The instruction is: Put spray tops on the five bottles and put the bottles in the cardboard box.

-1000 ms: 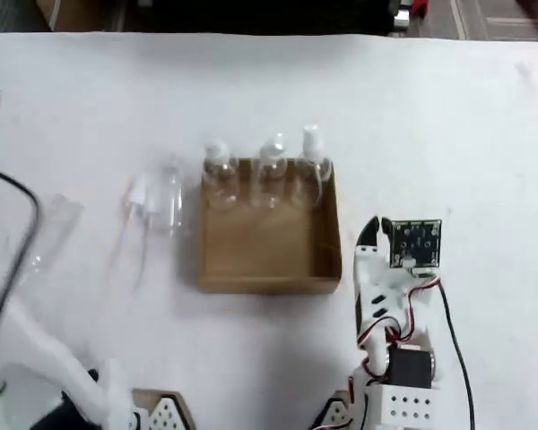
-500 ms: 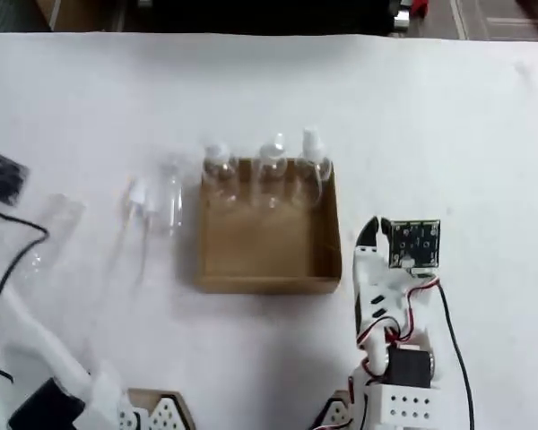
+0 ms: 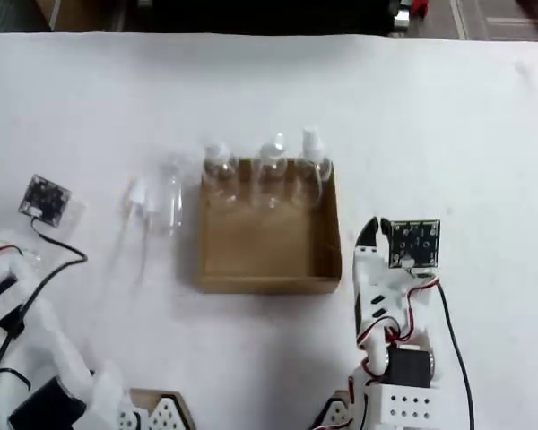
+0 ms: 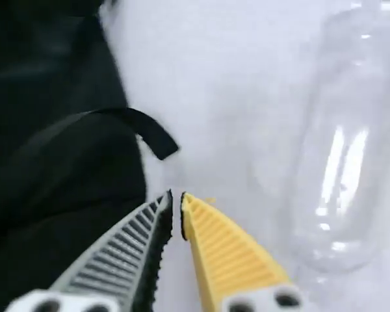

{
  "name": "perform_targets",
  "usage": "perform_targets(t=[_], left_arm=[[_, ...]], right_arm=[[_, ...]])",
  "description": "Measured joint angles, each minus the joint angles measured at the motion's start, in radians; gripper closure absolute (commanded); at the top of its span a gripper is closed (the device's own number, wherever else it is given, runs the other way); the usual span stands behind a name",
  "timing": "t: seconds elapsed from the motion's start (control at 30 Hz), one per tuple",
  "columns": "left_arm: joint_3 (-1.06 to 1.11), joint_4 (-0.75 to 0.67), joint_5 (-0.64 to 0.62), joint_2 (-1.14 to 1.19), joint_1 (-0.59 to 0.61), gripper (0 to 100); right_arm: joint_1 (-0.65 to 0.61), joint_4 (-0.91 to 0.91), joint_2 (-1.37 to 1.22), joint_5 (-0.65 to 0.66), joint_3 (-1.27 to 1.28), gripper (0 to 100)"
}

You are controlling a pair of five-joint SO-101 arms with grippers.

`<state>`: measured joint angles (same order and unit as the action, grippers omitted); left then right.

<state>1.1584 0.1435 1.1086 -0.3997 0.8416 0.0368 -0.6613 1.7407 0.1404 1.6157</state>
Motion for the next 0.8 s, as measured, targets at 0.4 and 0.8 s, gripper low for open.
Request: perform_targets(t=[0.4, 0.8], left_arm=[[0.012, 0.276, 0.203, 0.0, -0.014, 97], [0.072, 0.517, 0.468, -0.043, -0.153, 98]], right_arm=[[0.0, 0.0, 0.0, 0.0, 0.0, 98.1], [0.0, 0.0, 0.0, 0.0, 0.0, 98.1]])
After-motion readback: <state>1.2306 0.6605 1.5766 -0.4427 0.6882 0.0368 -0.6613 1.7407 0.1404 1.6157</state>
